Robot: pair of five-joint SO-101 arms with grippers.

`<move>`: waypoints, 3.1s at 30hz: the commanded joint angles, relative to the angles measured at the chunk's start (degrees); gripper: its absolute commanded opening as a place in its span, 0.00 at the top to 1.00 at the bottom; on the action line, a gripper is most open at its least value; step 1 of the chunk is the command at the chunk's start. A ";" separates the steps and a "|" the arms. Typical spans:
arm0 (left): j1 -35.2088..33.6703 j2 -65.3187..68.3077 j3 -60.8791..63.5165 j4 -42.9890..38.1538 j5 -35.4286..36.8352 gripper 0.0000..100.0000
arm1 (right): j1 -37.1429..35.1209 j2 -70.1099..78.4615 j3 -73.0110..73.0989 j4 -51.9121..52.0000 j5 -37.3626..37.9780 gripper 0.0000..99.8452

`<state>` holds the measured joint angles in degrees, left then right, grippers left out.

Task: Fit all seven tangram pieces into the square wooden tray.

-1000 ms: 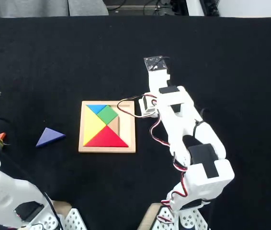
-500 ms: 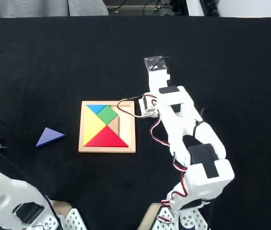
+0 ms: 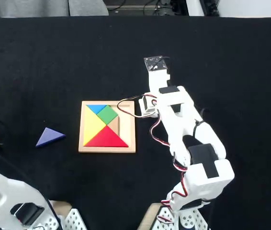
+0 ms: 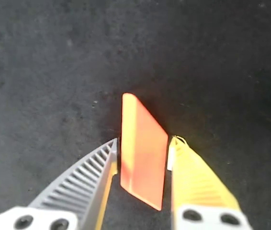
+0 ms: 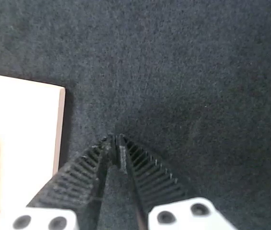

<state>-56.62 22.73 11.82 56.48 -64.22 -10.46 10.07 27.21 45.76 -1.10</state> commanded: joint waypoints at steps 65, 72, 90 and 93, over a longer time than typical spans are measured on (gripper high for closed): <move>40.22 -48.70 -2.42 43.34 39.82 0.95 | 3.52 -1.27 -3.12 1.85 0.18 0.99; 55.69 -48.70 0.57 34.20 64.44 0.95 | 9.41 -1.89 -4.44 1.85 0.09 0.99; 77.23 -31.74 16.31 -0.88 93.89 0.92 | 11.52 -3.74 -4.53 1.41 -3.08 0.99; 77.23 -25.67 14.11 -0.88 94.33 0.92 | 11.34 -3.74 -4.53 1.32 -3.08 0.99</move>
<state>20.66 -9.01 30.64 56.57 28.18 0.26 9.71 27.21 47.25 -3.74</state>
